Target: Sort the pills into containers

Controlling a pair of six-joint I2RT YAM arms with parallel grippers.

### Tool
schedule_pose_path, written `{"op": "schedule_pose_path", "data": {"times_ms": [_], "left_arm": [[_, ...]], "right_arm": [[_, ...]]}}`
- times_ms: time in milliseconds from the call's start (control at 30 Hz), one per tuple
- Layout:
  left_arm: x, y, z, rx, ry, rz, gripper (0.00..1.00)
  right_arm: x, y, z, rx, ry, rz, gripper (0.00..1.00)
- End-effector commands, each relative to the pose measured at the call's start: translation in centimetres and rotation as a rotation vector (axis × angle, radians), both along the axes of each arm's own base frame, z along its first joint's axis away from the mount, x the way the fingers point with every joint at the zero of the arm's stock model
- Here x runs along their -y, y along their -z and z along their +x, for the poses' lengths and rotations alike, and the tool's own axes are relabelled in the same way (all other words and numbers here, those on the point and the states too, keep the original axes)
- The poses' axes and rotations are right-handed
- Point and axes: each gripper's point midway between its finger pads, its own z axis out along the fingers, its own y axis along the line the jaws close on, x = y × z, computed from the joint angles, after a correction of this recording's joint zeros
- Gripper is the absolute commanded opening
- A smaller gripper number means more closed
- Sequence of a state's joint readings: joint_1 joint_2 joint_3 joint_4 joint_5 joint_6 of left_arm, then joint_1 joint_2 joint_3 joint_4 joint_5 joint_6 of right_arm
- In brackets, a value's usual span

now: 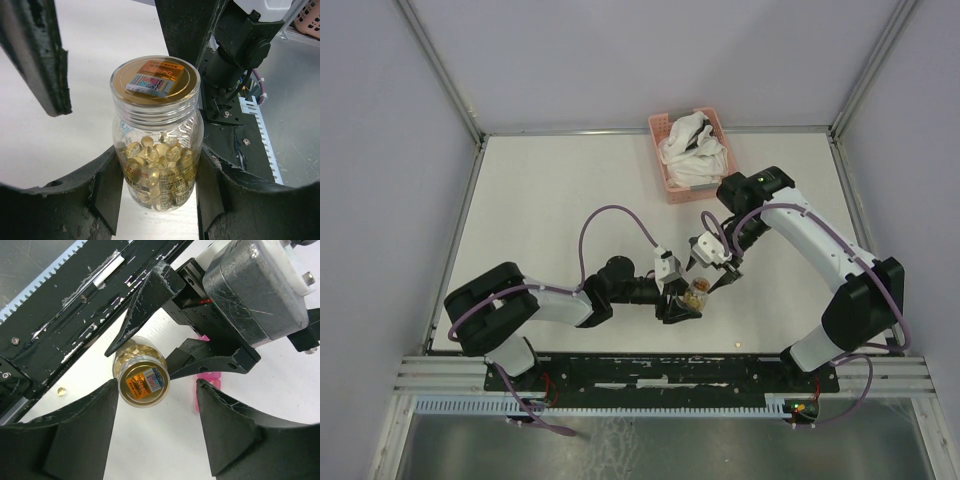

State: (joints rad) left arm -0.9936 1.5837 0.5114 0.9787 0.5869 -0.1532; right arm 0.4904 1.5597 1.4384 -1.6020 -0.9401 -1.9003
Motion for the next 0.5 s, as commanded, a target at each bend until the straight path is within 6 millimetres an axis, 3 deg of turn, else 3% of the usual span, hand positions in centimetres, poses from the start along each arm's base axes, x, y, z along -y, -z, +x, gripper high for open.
{"op": "schedule_pose_path", "data": {"times_ms": [0, 267, 467], "left_arm": [[0.67, -4.07, -0.16, 0.04, 0.031, -0.106, 0.09], [0.54, -4.37, -0.25, 0.047, 0.034, -0.108, 0.09], [0.49, -4.56, -0.13, 0.054, 0.027, -0.112, 0.09]], "right_arm": [[0.98, -0.91, -2.52, -0.139, 0.0, -0.072, 0.7], [1.21, -0.42, -3.04, -0.156, -0.007, -0.099, 0.65], [1.14, -0.51, -3.06, -0.167, 0.003, -0.109, 0.47]]}}
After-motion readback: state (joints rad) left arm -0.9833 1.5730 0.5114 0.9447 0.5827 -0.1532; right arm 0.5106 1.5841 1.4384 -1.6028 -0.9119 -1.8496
